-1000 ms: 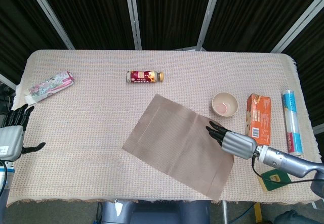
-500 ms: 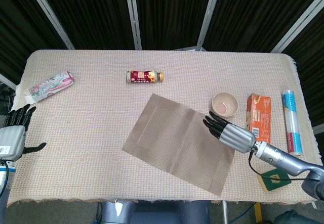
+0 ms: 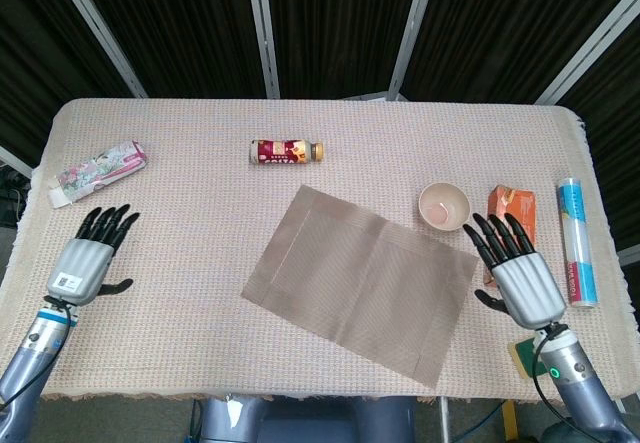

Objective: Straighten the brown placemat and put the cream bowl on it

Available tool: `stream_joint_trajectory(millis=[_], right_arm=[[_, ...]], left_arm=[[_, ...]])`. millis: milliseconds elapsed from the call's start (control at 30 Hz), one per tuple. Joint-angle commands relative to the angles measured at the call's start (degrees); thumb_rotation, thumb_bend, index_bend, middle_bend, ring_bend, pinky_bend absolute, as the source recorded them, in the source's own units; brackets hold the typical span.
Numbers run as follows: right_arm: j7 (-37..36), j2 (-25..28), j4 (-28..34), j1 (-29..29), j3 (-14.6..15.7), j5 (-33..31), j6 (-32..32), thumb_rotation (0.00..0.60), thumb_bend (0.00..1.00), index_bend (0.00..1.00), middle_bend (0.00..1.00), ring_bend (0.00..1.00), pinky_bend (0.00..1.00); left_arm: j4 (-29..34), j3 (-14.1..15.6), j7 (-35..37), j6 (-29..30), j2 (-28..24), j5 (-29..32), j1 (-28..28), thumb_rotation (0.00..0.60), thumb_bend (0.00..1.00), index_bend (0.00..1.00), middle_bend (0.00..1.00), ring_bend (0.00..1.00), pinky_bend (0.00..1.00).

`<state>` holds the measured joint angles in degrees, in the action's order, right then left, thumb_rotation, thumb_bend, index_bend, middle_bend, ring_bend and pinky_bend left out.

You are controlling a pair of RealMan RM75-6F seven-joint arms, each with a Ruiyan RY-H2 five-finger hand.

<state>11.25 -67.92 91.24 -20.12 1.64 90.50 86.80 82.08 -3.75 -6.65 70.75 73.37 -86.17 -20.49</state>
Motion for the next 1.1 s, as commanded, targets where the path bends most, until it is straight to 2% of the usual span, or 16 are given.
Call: stream_joint_trajectory(millis=[33,200,333,667,1100], right_arm=[[-0.9,1.8,6.2,4.3,0.1,-4.3,1.0,0.6,0.0,0.0,0.0,0.0,0.0],[-0.7,0.9,8.9,6.4,0.3,-5.5,1.8,0.6,0.0,0.0,0.0,0.0,0.0],[1.0,-0.4,8.3,7.5,0.1,-5.0,2.5,0.6,0.0,0.0,0.0,0.0,0.0],[-0.3,-0.9,6.5,8.1,-1.1,-4.0,1.6,0.6,0.0,0.0,0.0,0.0,0.0],[-1.5,-0.3,6.5,8.9,-2.1,-3.3,1.3,0.6,0.0,0.0,0.0,0.0,0.0]], left_arm=[[-8.8,1.4,4.1,-3.2,6.5,-6.2,-5.1,0.6,0.05,0.21,0.0,0.0,0.0],[-13.7,1.7,6.5,-4.6,11.6,-8.5,-8.2,0.6,0.08,0.28,0.0,0.0,0.0],[-17.2,2.3,7.9,-4.9,14.9,-10.5,-10.4,0.6,0.12,0.31,0.0,0.0,0.0],[-21.4,3.2,7.2,-8.1,19.9,-11.1,-13.9,0.6,0.15,0.31,0.0,0.0,0.0],[-25.2,4.4,6.5,-8.6,25.1,-11.4,-15.5,0.6,0.15,0.31,0.0,0.0,0.0]])
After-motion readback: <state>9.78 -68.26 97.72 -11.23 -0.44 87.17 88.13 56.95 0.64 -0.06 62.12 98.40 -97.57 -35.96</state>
